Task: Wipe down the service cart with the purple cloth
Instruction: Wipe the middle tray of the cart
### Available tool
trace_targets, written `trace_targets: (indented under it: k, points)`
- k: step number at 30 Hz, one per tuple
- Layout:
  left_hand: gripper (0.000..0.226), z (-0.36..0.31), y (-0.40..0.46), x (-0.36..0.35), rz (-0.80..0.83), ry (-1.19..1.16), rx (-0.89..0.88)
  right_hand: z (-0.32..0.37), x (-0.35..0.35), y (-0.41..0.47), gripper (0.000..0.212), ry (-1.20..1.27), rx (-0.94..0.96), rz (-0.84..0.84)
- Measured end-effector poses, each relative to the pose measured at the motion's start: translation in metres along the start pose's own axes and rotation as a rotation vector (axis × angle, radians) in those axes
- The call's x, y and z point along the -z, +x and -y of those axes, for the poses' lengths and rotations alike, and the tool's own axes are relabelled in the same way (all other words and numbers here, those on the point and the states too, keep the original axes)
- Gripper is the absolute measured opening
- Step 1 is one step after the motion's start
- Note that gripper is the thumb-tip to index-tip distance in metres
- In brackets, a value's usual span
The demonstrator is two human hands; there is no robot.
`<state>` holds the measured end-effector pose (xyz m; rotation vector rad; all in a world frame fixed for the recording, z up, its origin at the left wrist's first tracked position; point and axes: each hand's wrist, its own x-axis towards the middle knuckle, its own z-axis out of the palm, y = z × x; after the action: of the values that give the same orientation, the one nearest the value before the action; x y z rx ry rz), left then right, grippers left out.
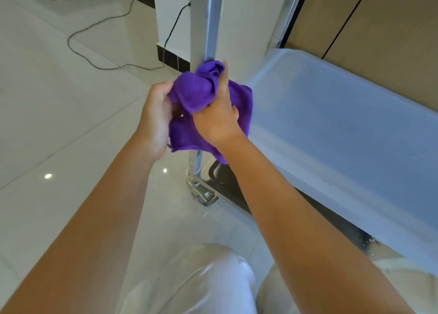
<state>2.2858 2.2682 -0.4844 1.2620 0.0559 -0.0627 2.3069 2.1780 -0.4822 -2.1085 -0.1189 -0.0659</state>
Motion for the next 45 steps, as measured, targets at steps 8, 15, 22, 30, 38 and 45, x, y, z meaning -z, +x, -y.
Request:
trace_targets:
  k: [8, 15, 22, 30, 38, 45]
  points:
    - [0.068, 0.006, 0.011, 0.017, 0.025, 0.130, -0.001, -0.015, -0.035, -0.008, 0.069, -0.119, 0.241, -0.466]
    - [0.051, 0.037, -0.003, 0.015, 0.100, -0.181, -0.150, -0.051, -0.058, -0.022, 0.056, -0.467, 0.570, -0.656]
    - [0.044, 0.050, -0.001, 0.043, 0.165, -0.045, -0.198, -0.111, -0.090, -0.044, 0.071, -0.352, 0.828, -0.389]
    - [0.053, 0.100, 0.031, 0.069, 0.123, -0.083, 0.150, -0.152, -0.106, -0.019, 0.062, -0.349, 0.920, -0.327]
    - [0.079, 0.133, 0.046, 0.065, 0.220, -0.265, 0.129, -0.144, -0.098, -0.006, 0.030, -0.010, 0.253, -0.410]
    - [0.080, 0.140, 0.056, 0.063, 0.194, -0.065, 0.093, -0.142, -0.094, 0.012, 0.041, 0.294, 0.326, -0.465]
